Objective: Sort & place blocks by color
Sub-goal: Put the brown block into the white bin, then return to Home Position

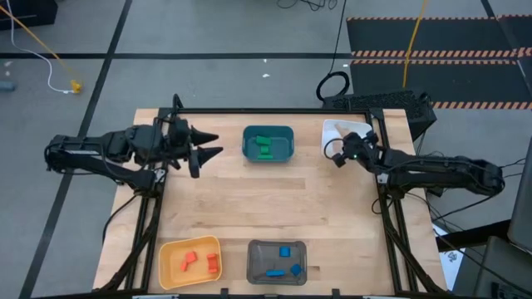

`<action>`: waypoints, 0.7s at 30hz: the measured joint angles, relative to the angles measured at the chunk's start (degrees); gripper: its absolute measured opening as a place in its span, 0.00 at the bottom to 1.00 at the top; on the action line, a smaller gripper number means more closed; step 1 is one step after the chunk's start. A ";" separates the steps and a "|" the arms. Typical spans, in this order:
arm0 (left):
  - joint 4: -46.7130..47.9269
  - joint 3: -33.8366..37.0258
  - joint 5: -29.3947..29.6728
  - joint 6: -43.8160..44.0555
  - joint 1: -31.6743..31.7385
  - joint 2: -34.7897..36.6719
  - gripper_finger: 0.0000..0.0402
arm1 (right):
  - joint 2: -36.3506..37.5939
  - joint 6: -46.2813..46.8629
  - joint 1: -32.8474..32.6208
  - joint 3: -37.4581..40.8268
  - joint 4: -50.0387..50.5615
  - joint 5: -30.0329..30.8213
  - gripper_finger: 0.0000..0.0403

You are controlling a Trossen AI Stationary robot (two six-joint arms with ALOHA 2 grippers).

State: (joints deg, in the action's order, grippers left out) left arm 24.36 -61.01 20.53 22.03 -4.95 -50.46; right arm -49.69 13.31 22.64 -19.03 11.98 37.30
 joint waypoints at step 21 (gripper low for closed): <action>4.85 0.02 0.11 2.29 -1.57 6.86 0.58 | 3.00 1.42 2.73 -0.07 -5.55 -12.46 0.42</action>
State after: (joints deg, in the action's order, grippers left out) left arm 29.21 -60.99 20.64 24.32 -6.52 -43.60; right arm -46.69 14.73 25.38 -19.09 6.42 24.84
